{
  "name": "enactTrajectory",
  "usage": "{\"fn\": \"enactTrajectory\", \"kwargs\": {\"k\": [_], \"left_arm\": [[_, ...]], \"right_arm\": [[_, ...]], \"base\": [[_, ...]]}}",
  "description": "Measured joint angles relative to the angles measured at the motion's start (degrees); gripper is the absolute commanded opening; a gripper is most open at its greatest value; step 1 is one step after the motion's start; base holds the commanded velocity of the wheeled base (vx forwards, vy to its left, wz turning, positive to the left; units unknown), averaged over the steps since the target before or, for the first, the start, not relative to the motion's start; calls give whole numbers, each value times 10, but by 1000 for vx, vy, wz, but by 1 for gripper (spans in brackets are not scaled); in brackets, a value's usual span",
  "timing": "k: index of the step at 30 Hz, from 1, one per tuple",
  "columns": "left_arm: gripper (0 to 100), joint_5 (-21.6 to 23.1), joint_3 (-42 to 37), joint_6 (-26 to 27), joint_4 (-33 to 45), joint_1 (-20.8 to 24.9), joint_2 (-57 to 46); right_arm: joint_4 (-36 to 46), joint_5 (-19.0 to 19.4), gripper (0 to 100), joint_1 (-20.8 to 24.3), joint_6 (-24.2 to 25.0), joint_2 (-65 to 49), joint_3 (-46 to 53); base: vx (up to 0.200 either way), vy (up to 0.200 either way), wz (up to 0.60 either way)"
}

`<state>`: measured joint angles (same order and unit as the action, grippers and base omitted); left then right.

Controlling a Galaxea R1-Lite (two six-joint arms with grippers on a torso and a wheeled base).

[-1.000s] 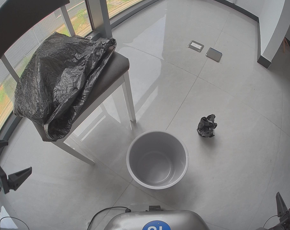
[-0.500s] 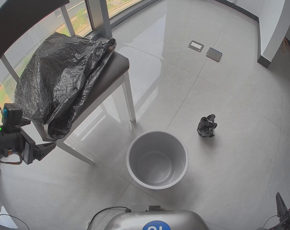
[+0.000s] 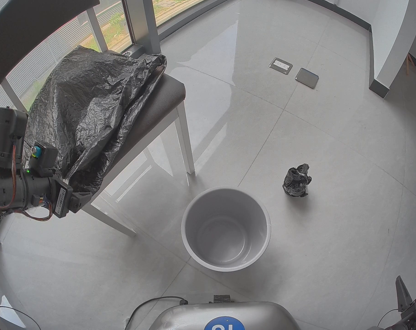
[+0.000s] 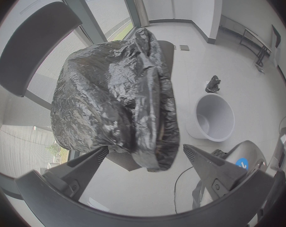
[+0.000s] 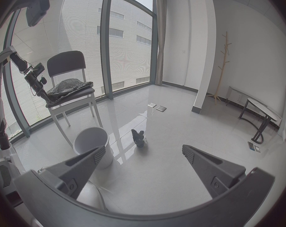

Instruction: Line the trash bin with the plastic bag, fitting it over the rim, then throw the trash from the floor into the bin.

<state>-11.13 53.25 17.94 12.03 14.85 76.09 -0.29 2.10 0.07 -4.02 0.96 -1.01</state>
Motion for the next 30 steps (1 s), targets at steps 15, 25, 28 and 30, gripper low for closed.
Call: {"fn": "enactTrajectory", "kwargs": {"k": [15,25,28,30], "left_arm": [[100,1,14,-4,-28,-25,31],[0,4,10,-10,-31,-25,37],[0,4,8,-8,-32,-25,36],[0,5,5,-6,-31,-23,34]], "right_arm": [[-1,4,100,0,-2,0,0],[-1,7,100,0,-3,0,0],[-1,7,100,0,-3,0,0],[-1,7,100,0,-3,0,0]], "base": [[0,0,0],[0,0,0],[0,0,0],[0,0,0]]}}
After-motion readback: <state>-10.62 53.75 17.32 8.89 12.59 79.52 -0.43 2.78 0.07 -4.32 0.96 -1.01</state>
